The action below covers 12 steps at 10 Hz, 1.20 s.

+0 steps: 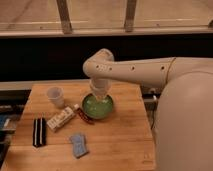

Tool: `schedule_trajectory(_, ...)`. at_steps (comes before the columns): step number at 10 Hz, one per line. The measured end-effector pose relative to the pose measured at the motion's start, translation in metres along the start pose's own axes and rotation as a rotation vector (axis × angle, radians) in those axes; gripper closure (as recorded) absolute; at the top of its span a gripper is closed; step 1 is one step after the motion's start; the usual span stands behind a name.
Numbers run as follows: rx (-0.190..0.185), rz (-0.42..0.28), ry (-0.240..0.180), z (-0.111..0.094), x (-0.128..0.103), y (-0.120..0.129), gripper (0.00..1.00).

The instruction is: Push the eraser across the table

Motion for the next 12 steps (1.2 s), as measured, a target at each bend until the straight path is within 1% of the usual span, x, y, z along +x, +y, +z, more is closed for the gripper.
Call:
schedule_trajectory(1, -0.009, -0.030, -0.005, 0.003, -0.006, 0.016, 1.00)
schedule_trajectory(4, -0.056, -0.095, -0.035, 0.010, -0.027, 0.061, 1.00)
schedule_trajectory(5, -0.074, -0.130, -0.043, 0.012, -0.036, 0.080, 1.00)
schedule_trajectory(7, -0.109, -0.227, -0.050, 0.016, -0.050, 0.124, 1.00)
schedule_trajectory(8, -0.121, -0.254, -0.048, 0.017, -0.051, 0.136, 1.00)
schedule_trajectory(9, -0.120, -0.257, -0.049, 0.017, -0.051, 0.136, 1.00)
schedule_trajectory(10, -0.113, -0.252, -0.048, 0.018, -0.050, 0.130, 1.00)
schedule_trajectory(12, -0.114, -0.255, -0.048, 0.018, -0.051, 0.132, 1.00)
